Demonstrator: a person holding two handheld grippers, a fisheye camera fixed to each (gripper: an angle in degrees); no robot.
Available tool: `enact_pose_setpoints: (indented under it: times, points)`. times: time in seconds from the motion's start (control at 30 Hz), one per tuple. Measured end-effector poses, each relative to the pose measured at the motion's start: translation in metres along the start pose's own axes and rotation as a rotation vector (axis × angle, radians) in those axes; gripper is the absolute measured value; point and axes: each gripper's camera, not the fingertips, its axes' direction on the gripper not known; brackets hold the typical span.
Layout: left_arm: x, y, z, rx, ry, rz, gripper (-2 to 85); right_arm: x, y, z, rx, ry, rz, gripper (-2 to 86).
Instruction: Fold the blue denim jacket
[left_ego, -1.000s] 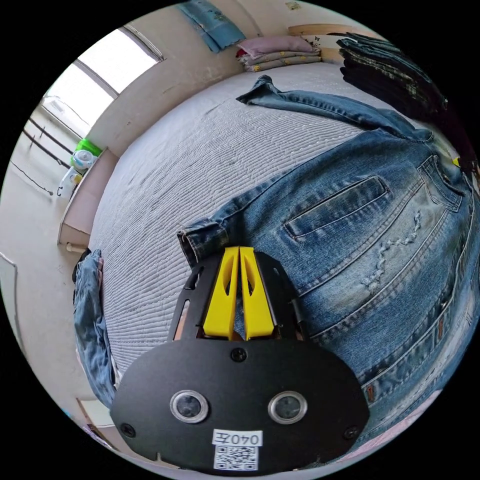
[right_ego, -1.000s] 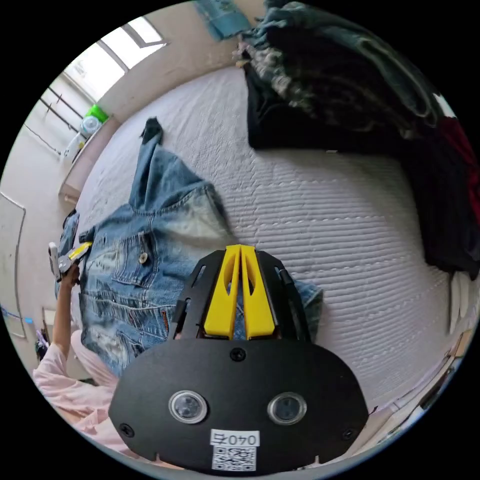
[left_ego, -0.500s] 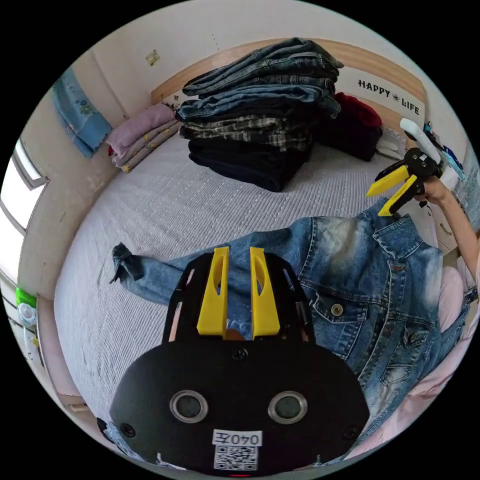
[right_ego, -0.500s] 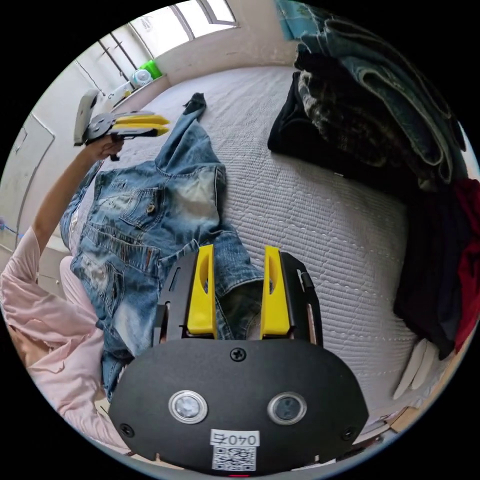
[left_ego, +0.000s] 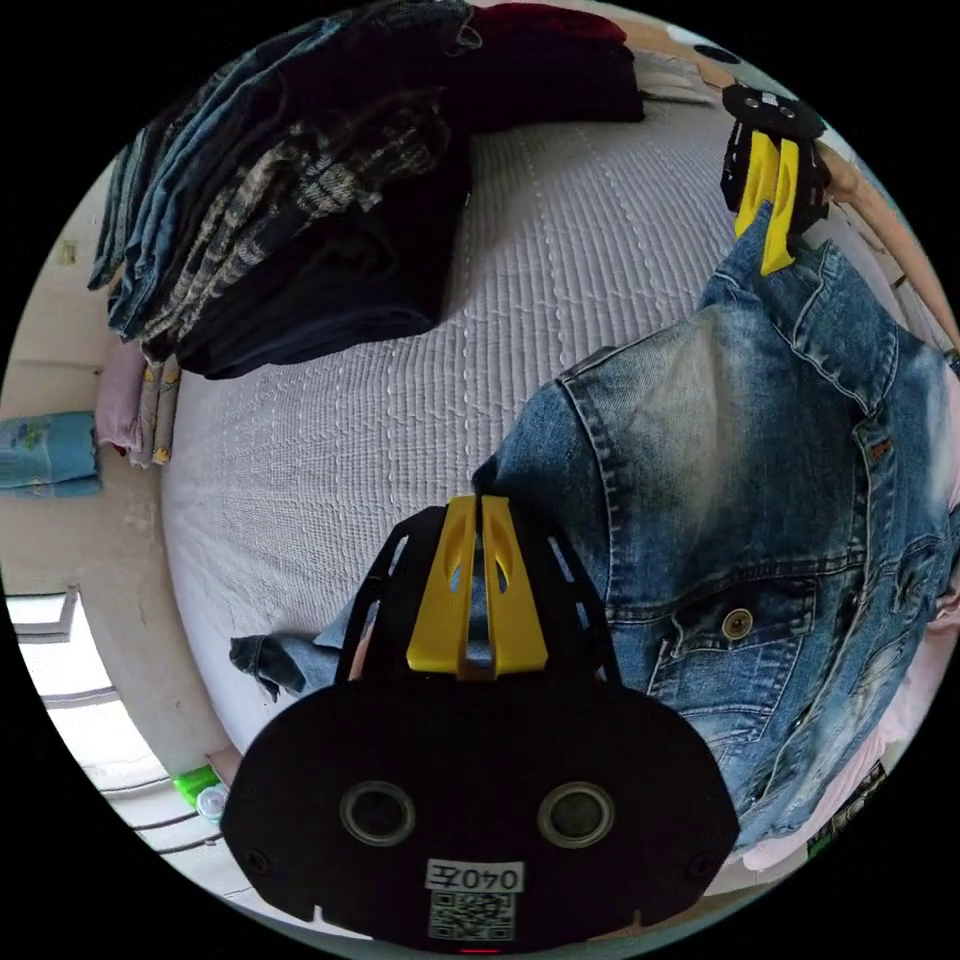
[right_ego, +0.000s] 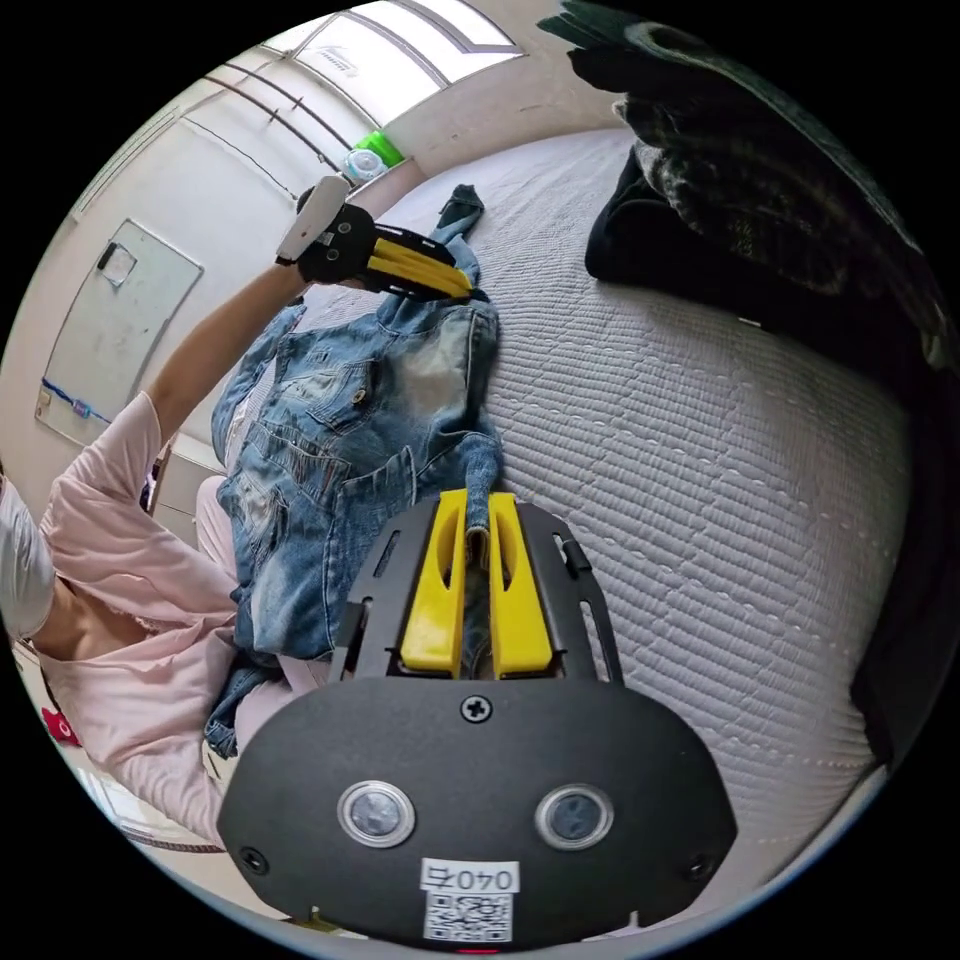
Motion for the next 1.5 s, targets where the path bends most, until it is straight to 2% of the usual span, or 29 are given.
enact_pose_setpoints:
  times: [0.13,0.2,0.27,0.3,0.33,0.43,0.5,0.57,0.67,0.8,0.87,0.9,0.97,1.03,1.17,1.3,1.4,1.43,1.5]
  points:
    - [-0.019,0.011,-0.035,0.164,-0.115,-0.206,-0.9,-0.019,0.020,-0.022,0.114,0.062,0.080,-0.4]
    - [-0.019,0.011,-0.031,0.209,-0.127,-0.274,-0.9,-0.005,0.032,-0.028,0.205,0.020,0.209,-0.3]
    - [-0.011,-0.001,-0.005,0.178,-0.116,-0.328,-1.1,0.011,0.028,-0.007,0.159,0.063,0.304,0.2]
    - [0.000,-0.012,0.022,0.078,-0.071,-0.334,-1.2,0.016,0.023,0.013,0.098,0.096,0.336,0.8]
    - [0.016,-0.020,0.037,0.030,-0.120,-0.317,-1.3,0.015,0.023,0.013,0.119,0.096,0.342,1.9]
    - [0.028,-0.013,0.007,0.135,-0.213,-0.432,-1.1,-0.002,0.024,-0.009,0.089,0.146,0.351,8.2]
    - [0.027,0.014,-0.025,0.253,-0.238,-0.504,-1.0,-0.033,0.028,-0.032,0.081,0.318,0.322,9.2]
    - [0.027,0.041,-0.044,0.280,-0.191,-0.531,-0.9,-0.062,0.027,-0.043,0.119,0.385,0.260,7.6]
    - [0.052,0.068,-0.046,0.220,-0.171,-0.468,-0.9,-0.102,0.008,-0.037,0.167,0.341,0.132,4.8]
    - [0.094,0.074,-0.010,0.078,-0.162,-0.446,-0.9,-0.121,-0.034,0.011,0.076,0.268,0.067,4.3]
    - [0.102,0.076,0.023,-0.107,-0.320,-0.462,-0.9,-0.124,-0.044,0.031,0.001,0.250,0.063,3.8]
    - [0.105,0.081,0.047,-0.248,-0.486,-0.449,-0.9,-0.127,-0.045,0.039,-0.038,0.262,0.067,3.2]
    - [0.114,0.085,0.049,-0.257,-0.538,-0.455,-0.9,-0.138,-0.040,0.039,-0.062,0.287,0.062,2.2]
    - [0.132,0.089,0.010,-0.204,-0.598,-0.571,-0.9,-0.157,-0.031,0.030,-0.053,0.319,0.037,1.4]
    - [0.212,0.121,-0.066,-0.103,-0.562,-0.550,-0.9,-0.217,-0.011,0.016,-0.019,0.315,-0.065,0.3]
    - [0.303,0.201,-0.091,-0.298,-0.462,-0.629,-0.9,-0.268,-0.005,0.027,-0.039,0.248,-0.151,0.1]
    - [0.334,0.274,-0.064,-0.463,-0.369,-0.776,-0.9,-0.286,-0.007,0.040,-0.083,0.241,-0.147,0.0]
    - [0.345,0.293,-0.066,-0.336,-0.376,-0.814,-0.9,-0.289,-0.007,0.042,-0.090,0.239,-0.140,0.0]
    - [0.352,0.299,-0.065,-0.340,-0.406,-0.780,-0.9,-0.302,-0.006,0.037,-0.091,0.221,-0.117,-0.1]
